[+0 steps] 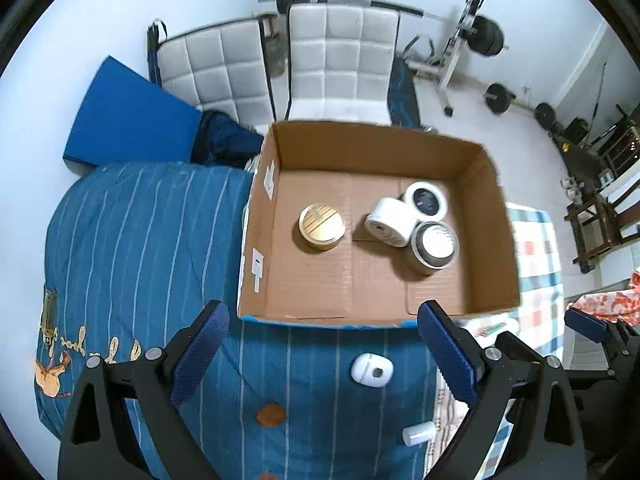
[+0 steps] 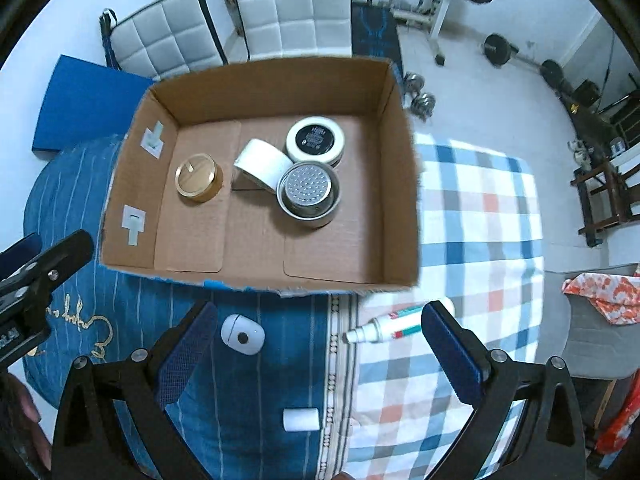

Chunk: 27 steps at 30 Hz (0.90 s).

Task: Organize rigid objects
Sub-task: 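Open both tools to release the lid and strainer cup in the box, then grasp the walnut with the left tool while the right tool grasps the small white cylinder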

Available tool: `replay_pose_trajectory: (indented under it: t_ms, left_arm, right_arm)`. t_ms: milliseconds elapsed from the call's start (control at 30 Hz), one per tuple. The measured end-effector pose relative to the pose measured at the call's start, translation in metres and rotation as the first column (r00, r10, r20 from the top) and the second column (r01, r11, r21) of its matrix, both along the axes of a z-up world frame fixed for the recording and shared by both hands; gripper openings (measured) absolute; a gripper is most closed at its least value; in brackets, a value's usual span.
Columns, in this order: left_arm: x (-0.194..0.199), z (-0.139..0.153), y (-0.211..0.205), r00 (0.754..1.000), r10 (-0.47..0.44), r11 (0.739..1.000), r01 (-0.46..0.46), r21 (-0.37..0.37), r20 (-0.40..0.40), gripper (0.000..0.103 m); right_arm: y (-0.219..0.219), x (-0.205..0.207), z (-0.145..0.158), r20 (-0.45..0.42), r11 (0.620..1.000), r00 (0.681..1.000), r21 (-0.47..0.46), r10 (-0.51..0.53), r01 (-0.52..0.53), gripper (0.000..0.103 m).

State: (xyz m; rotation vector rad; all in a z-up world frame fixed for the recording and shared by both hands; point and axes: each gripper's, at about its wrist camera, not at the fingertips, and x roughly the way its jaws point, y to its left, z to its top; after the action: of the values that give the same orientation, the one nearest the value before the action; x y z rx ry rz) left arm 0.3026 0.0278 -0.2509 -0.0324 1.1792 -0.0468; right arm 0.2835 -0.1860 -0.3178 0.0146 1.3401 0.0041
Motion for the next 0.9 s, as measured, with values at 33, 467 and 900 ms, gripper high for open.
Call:
replay_pose_trajectory:
  t_ms: [33, 467, 900]
  left_arm:
    - [-0.007, 0.006, -0.001, 1.0, 0.0, 1.0, 0.0, -0.001, 0.012, 0.097]
    - [-0.06, 0.048, 0.003, 0.995, 0.012, 1.0, -0.01, -0.017, 0.095, 0.097]
    - [-0.099, -0.109, 0.059, 0.955, 0.156, 0.986, -0.134, 0.1, -0.254, 0.097]
  right_arm:
    - [0.0, -0.006, 0.006, 0.018, 1.0, 1.0, -0.007, 0.002, -0.002, 0.103]
    - [-0.001, -0.062, 0.071, 0.127, 0.998, 0.991, 0.047, 0.036, -0.042, 0.103]
    - [-0.015, -0.1, -0.089, -0.24, 0.997, 0.971, 0.07, -0.007, 0.025, 0.103]
